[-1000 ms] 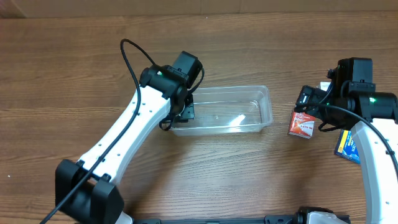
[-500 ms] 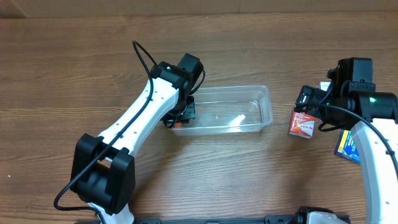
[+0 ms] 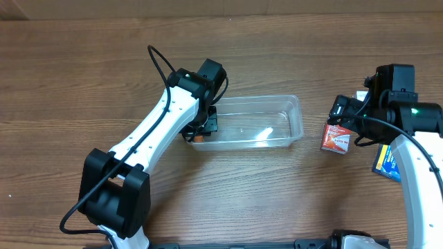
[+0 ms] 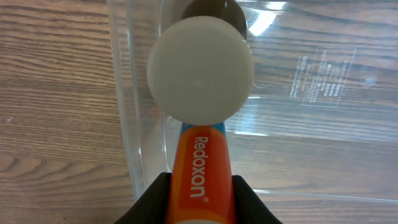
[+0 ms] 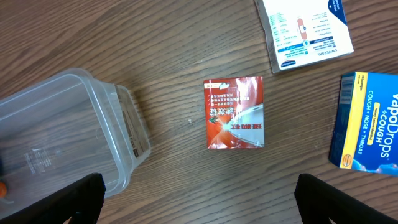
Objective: Pack container
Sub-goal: 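Lower the orange tube into the container beside the bottle, release, then reach the right gripper to the white box and grasp it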
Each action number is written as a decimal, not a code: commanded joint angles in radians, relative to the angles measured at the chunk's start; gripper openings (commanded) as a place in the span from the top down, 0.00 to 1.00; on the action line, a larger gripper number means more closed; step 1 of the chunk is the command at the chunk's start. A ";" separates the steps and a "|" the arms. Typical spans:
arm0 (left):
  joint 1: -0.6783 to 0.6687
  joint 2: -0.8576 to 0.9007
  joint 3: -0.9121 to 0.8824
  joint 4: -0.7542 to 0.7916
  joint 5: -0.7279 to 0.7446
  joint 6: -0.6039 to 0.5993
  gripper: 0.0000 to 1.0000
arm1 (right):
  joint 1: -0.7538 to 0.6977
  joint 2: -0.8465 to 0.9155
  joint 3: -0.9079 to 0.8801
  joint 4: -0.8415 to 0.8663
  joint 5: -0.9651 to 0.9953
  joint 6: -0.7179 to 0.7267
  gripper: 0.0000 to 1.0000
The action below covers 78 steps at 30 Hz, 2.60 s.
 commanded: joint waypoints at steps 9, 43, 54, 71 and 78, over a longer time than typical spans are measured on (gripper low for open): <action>0.002 0.012 -0.006 0.010 0.038 0.022 0.63 | -0.005 -0.008 0.026 0.003 -0.002 0.001 0.00; 0.021 -0.001 0.288 -0.174 -0.115 -0.006 0.00 | -0.005 -0.008 0.026 0.003 -0.001 0.000 0.00; 0.280 -0.250 0.302 -0.145 -0.086 0.066 0.00 | -0.005 -0.008 0.075 0.003 0.113 0.056 0.00; 0.507 -0.321 0.301 -0.116 0.098 0.186 0.00 | -0.295 0.282 0.243 0.173 0.017 -0.235 0.00; 0.507 -0.311 0.301 -0.112 0.098 0.186 0.00 | -0.285 0.511 0.243 0.182 -0.028 -0.343 0.00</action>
